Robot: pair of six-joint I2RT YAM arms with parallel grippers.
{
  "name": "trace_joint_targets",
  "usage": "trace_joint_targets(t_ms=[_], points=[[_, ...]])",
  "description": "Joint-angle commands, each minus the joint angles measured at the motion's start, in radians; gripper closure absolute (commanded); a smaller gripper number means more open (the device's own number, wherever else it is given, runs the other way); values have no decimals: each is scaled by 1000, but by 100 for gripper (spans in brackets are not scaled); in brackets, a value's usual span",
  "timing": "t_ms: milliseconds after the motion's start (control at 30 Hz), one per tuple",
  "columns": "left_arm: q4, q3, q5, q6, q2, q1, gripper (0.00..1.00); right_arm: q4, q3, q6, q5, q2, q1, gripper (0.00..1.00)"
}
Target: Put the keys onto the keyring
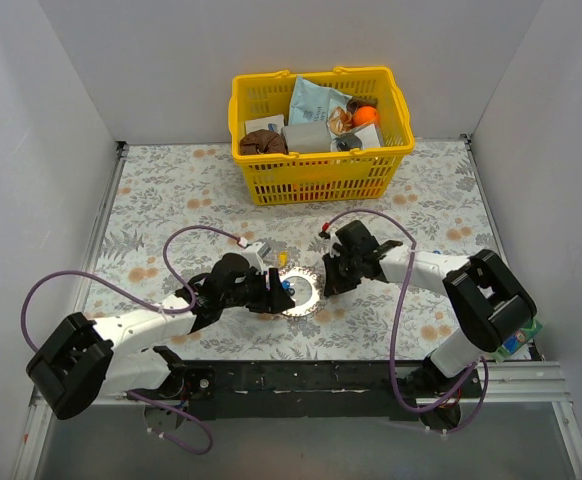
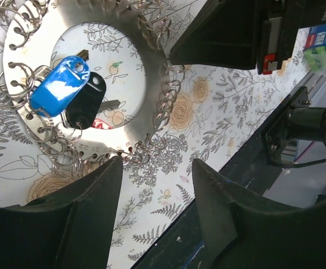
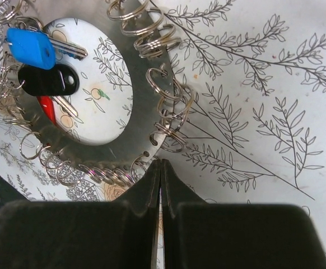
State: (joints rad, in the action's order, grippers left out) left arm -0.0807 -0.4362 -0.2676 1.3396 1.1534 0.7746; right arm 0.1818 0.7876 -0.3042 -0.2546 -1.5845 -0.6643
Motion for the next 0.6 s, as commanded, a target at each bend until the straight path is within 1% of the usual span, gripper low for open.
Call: trace_joint_targets(t_ms=[0,200,400,467,567], points=[[64,-21,51,-52,-41,5,49,105,-5,13,78,27,-6,96],[117,-10,82,-68,-67,5,51,131,22,16,101,83,-4,96],[87,37,44,-56,-103,5,52,97,2,-1,60,138,41,96],[38,48,27,-53,-115,5,55,90,2,-1,40,158,57,96],[9,63,13,-54,-106,3,58,76,1,-1,20,181,65,96]])
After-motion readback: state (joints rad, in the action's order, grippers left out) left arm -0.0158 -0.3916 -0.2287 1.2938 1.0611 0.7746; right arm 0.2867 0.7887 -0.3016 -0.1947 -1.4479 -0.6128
